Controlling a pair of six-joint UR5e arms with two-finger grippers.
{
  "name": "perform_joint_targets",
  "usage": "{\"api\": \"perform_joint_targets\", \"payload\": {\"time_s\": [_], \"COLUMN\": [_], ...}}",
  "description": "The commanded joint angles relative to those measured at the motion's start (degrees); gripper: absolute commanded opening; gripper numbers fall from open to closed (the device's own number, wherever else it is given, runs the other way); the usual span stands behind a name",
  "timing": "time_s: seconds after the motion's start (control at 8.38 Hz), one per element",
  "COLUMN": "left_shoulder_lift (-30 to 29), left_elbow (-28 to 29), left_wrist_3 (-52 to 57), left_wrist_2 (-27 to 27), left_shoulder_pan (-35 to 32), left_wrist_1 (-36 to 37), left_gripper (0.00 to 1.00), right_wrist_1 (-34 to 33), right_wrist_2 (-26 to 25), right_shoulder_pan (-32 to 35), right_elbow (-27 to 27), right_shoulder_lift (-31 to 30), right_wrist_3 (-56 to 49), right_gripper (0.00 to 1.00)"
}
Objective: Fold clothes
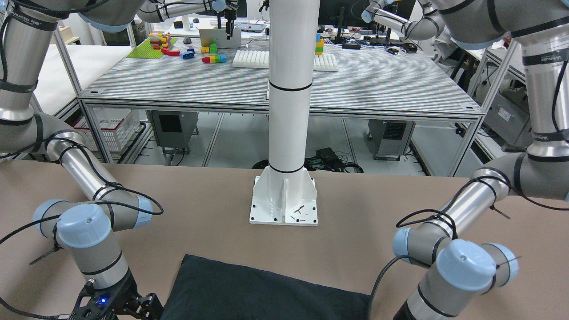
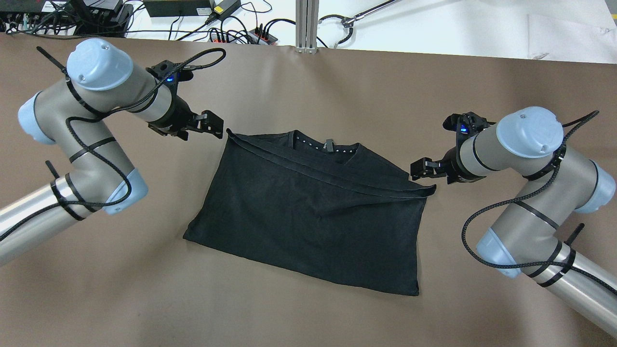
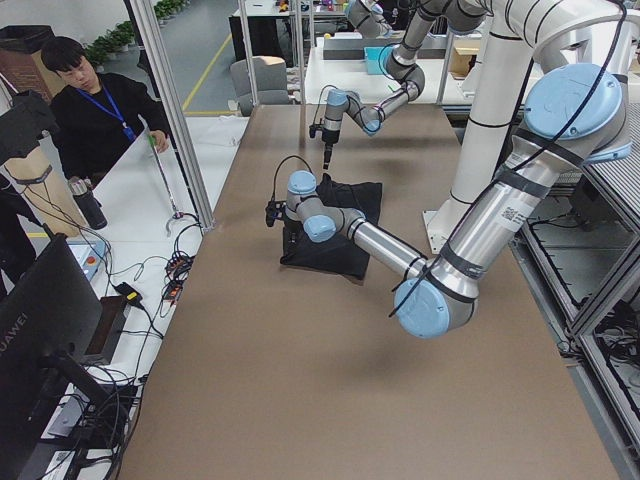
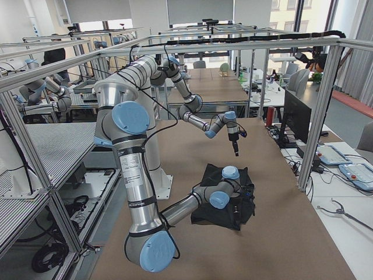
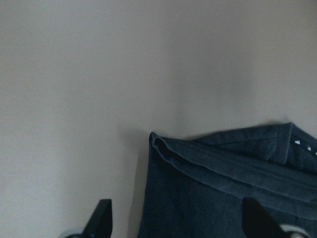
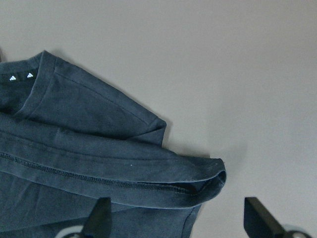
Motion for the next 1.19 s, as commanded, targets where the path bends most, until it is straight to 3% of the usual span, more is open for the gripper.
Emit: {"api": "perform_joint_targets", "payload": {"time_s": [0.0,0.24,0.48,0.6,0.72,1.07], "left_shoulder_lift": [11.33,17.5,17.7,17.7,17.7,17.61], "left_elbow": [-9.17,-8.4,-8.04,-8.04,-8.04,-7.69], "left_wrist_3": [0.17,-0.01,-0.71,-0.45,-0.45,-0.62], "left_wrist_2": [0.41,5.9,6.82,6.74,6.73,6.65], "left_shoulder_pan": [6.58,12.89,14.94,15.65,15.83,15.83], "left_wrist_1": [-3.63,-12.77,-13.06,-13.06,-13.06,-13.06], "left_gripper": [0.95,0.95,0.93,0.87,0.75,0.2], "right_wrist_1": [0.2,0.2,0.2,0.2,0.2,0.2], "right_wrist_2": [-0.21,-0.29,-0.3,-0.38,-0.38,-0.47], "right_shoulder_pan": [-0.36,-0.36,-0.45,-0.45,-0.45,-0.45], "right_elbow": [0.01,-0.07,-0.07,-0.07,-0.07,-0.07], "right_shoulder_lift": [-0.26,-0.26,-0.17,-0.17,-0.17,-0.17], "right_wrist_3": [-0.01,-0.01,-0.09,-0.18,-0.18,-0.18], "right_gripper": [0.94,0.94,0.94,0.94,0.94,0.94]}}
